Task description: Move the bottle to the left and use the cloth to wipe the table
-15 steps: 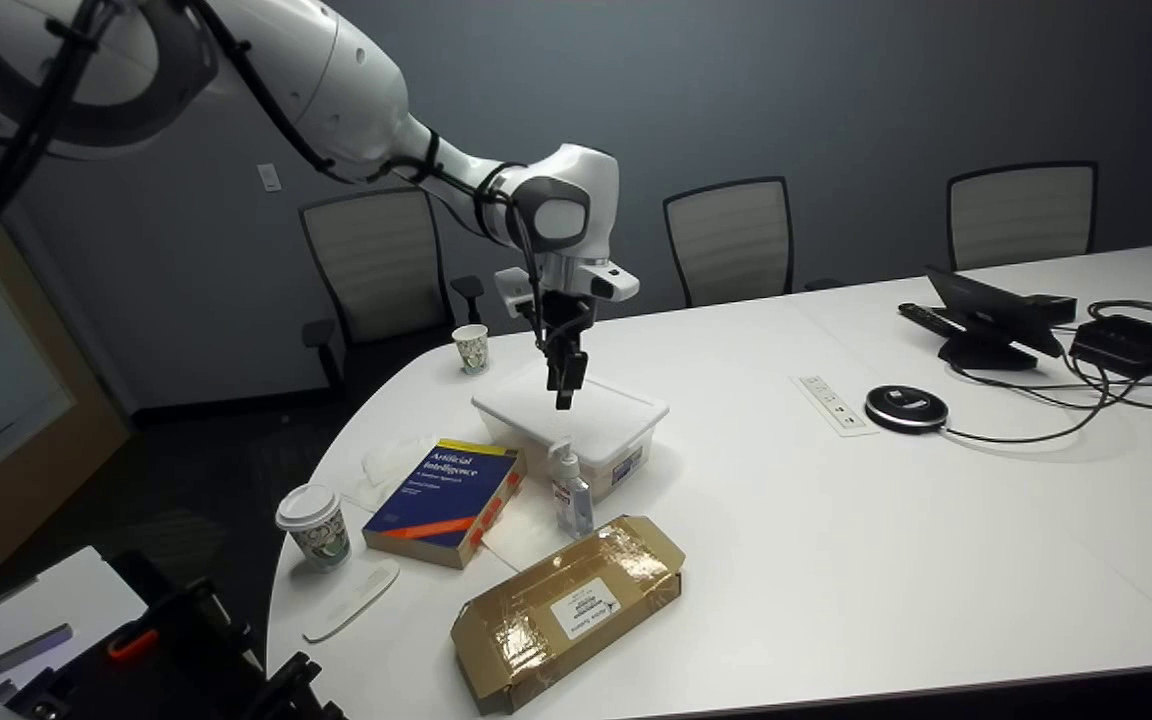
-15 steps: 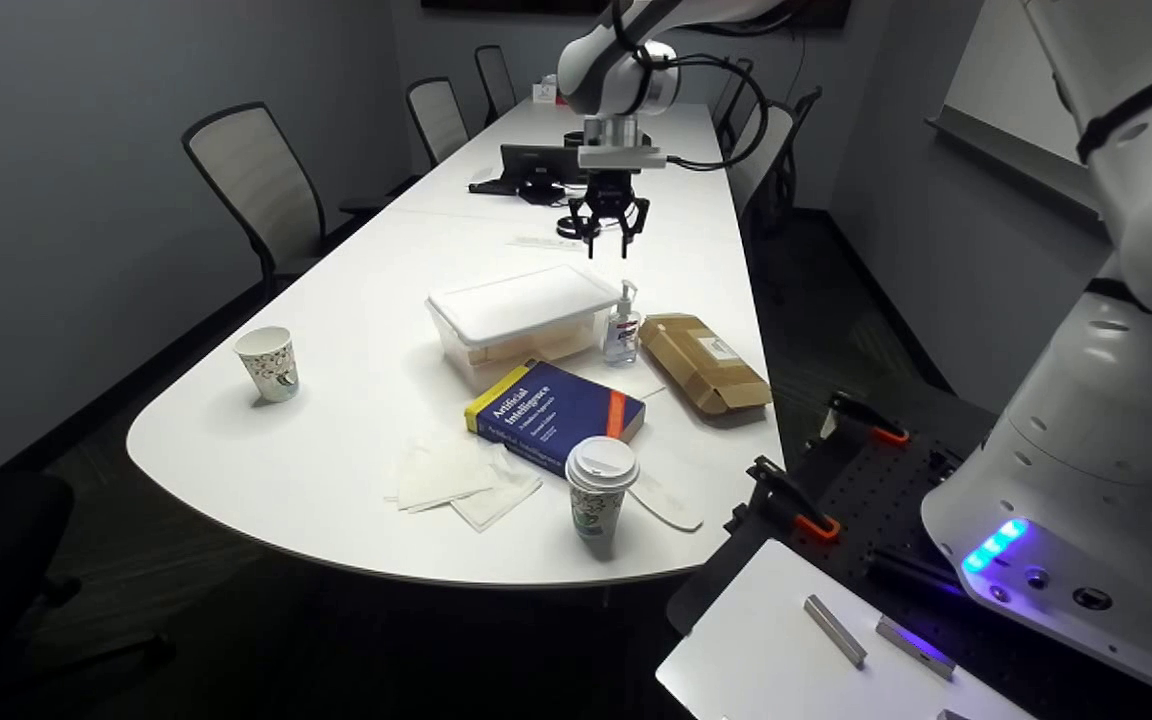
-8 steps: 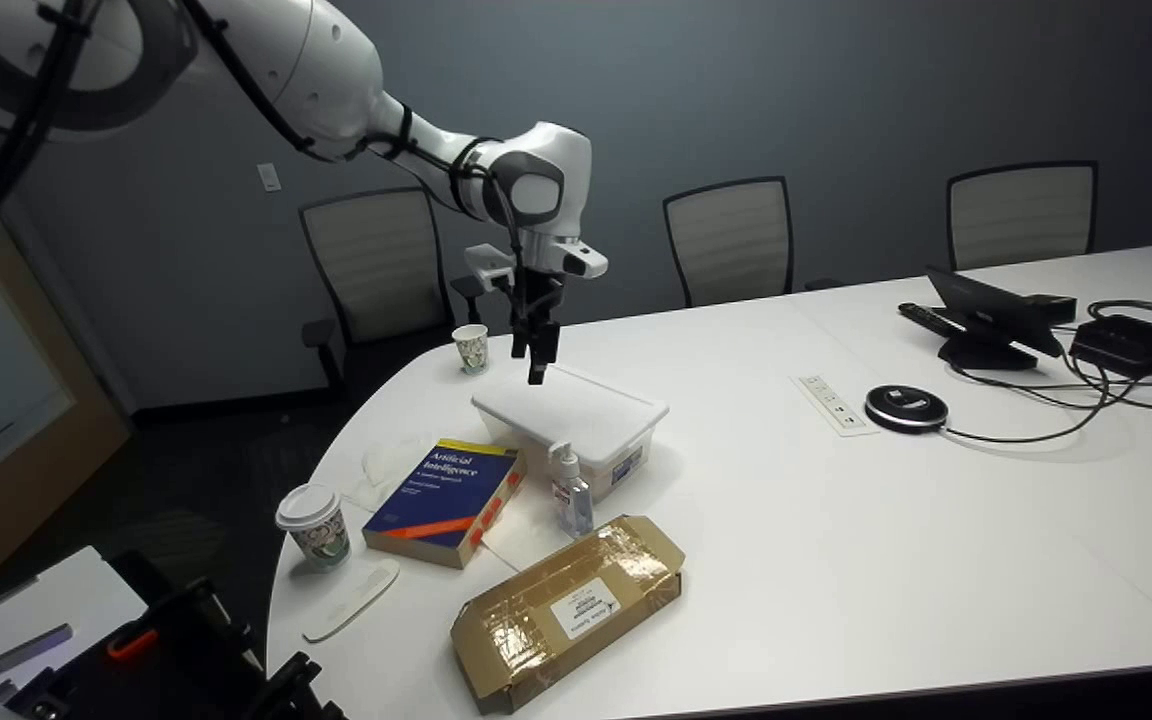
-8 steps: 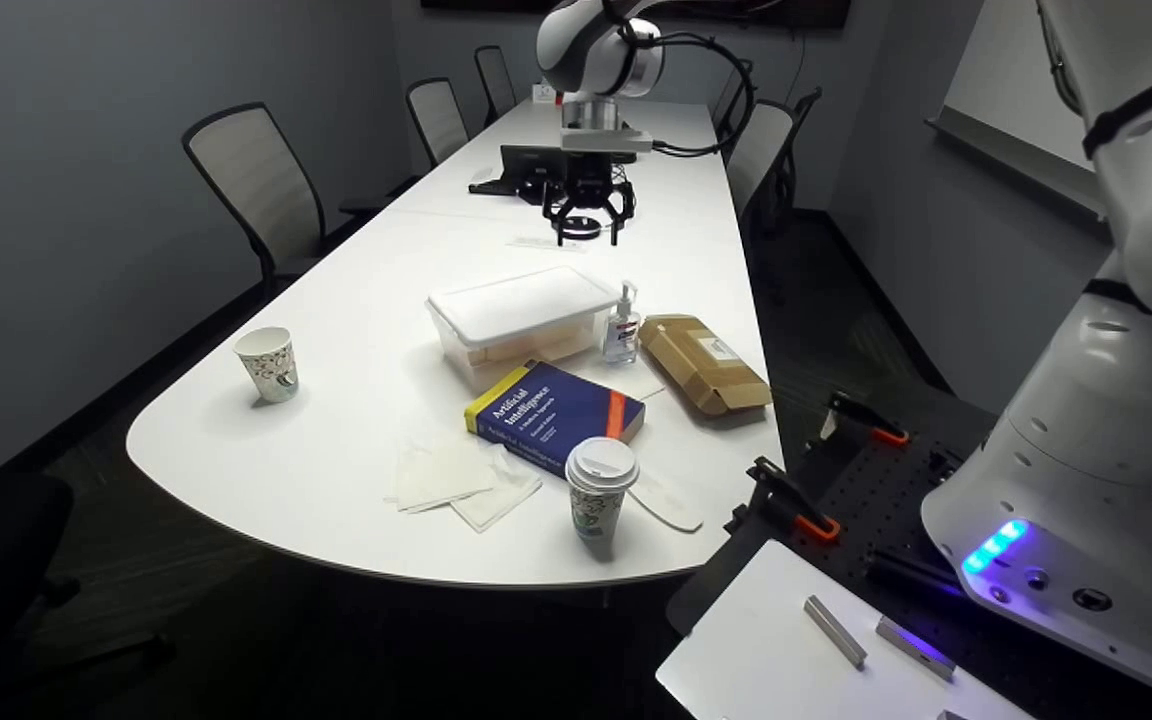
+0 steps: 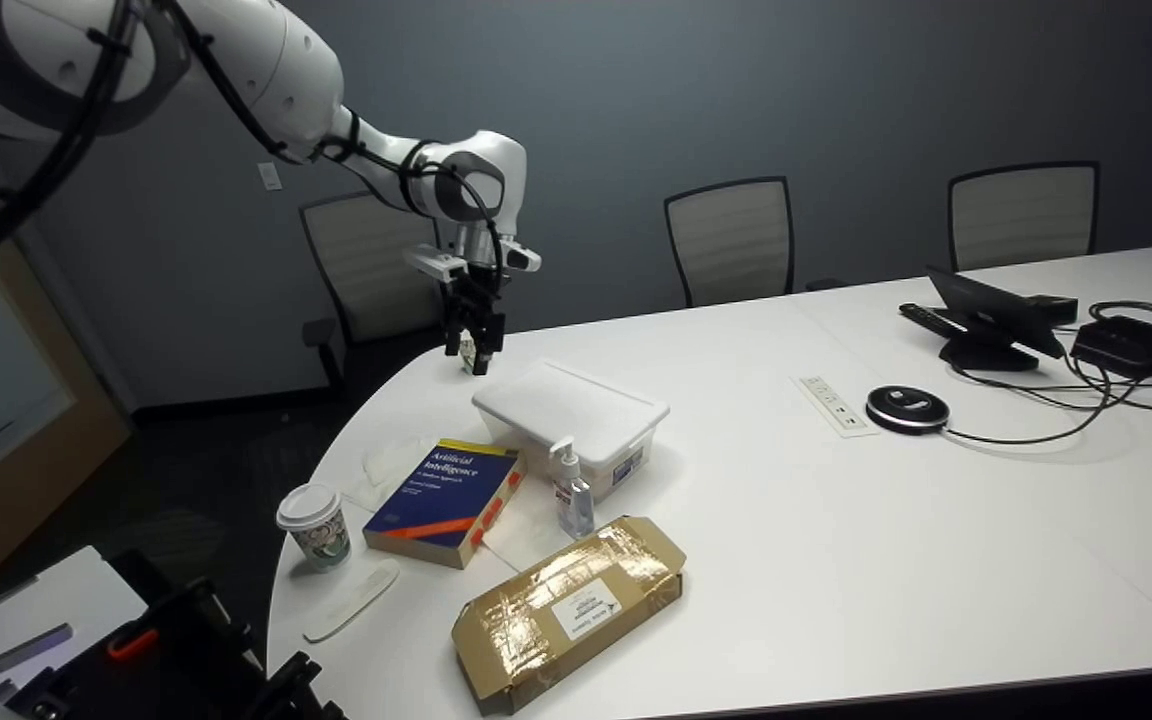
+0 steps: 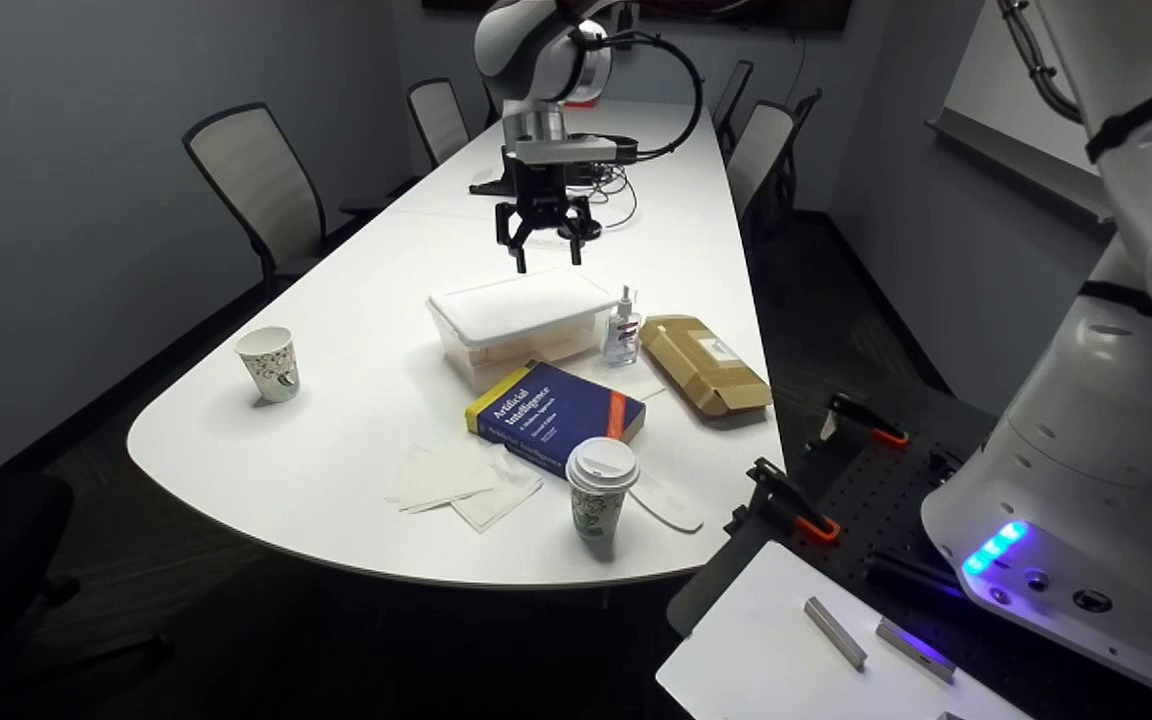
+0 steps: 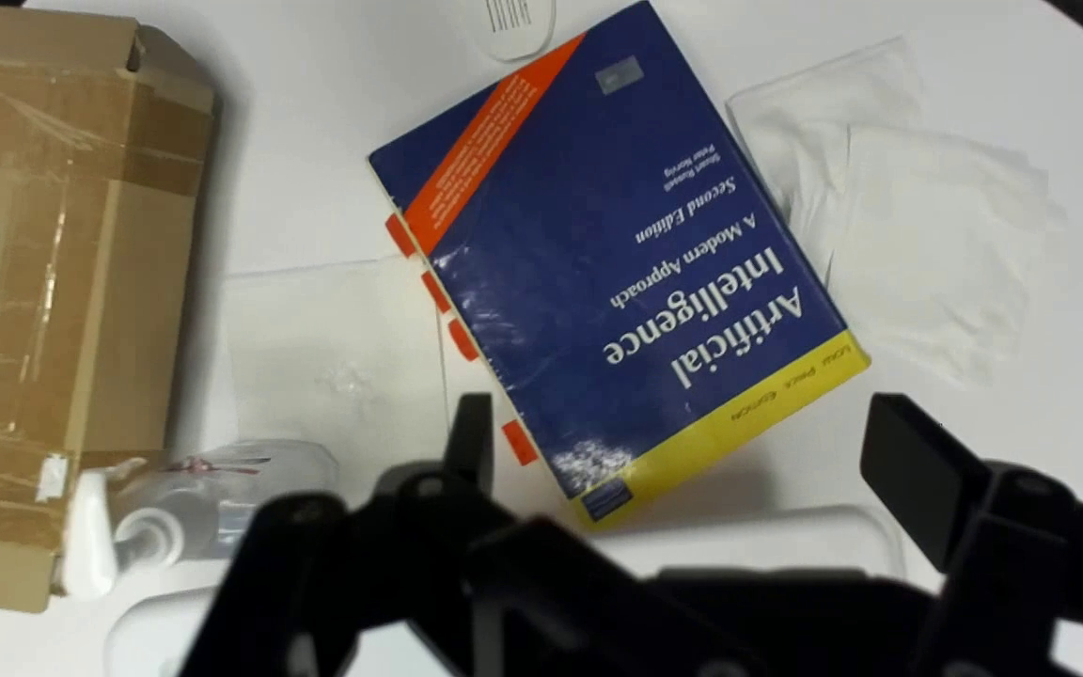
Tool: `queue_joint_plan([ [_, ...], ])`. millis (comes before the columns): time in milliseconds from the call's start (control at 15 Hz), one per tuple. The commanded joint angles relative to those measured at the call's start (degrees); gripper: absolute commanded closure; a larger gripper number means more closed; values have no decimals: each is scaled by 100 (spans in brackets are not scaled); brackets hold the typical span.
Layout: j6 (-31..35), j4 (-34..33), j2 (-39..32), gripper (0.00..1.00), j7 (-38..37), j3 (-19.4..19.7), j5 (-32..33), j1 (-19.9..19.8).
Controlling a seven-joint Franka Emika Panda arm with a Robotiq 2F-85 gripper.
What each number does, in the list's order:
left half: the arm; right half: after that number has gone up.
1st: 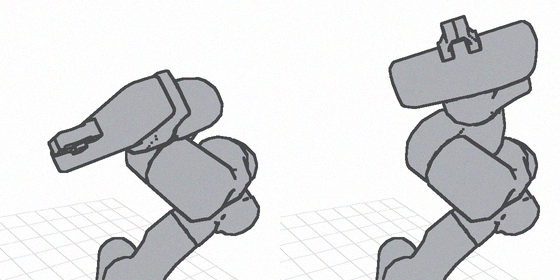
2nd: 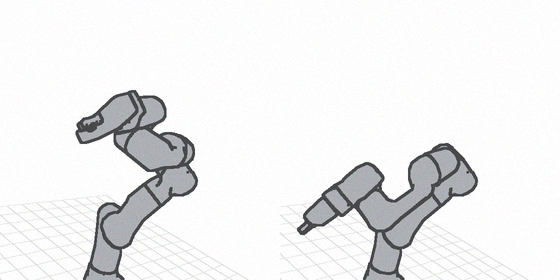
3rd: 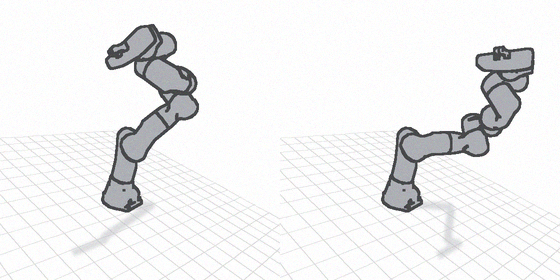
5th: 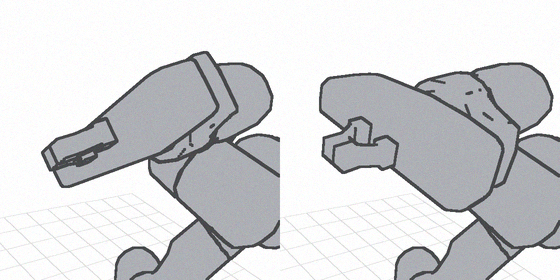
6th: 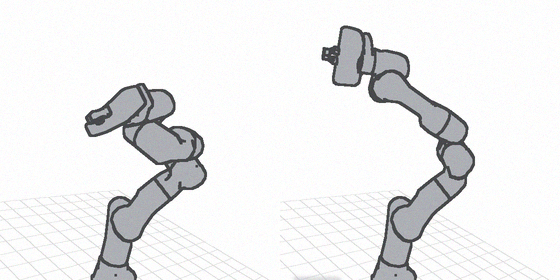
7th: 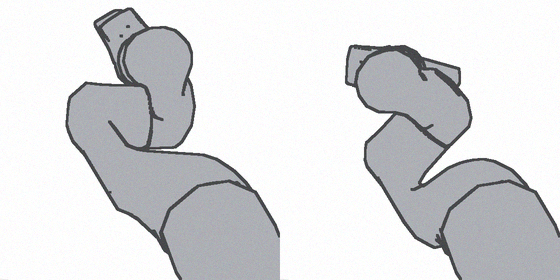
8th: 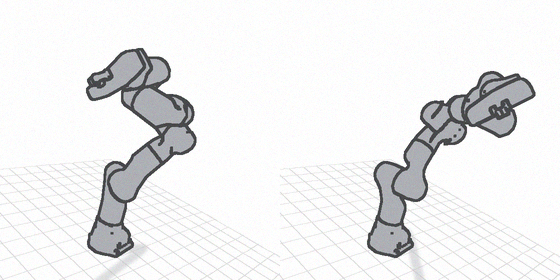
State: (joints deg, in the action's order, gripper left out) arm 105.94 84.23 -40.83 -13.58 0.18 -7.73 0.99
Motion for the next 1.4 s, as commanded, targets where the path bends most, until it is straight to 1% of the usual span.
queue_joint_plan([
  [0, -290, -104, -4, 0, 335, -125, 181, 197],
  [67, -86, -16, -18, 0, 163, -72, 71, 145],
  [200, -85, -15, -34, 0, 176, -88, 76, 188],
  [533, -83, -16, -51, 0, 176, -57, 76, 139],
  [600, -69, -67, -146, 0, 173, -59, 129, 179],
  [933, 239, -41, -433, 0, 146, -240, 171, 530],
  [1333, 881, -220, -1034, 0, 131, -422, 212, 1066],
])
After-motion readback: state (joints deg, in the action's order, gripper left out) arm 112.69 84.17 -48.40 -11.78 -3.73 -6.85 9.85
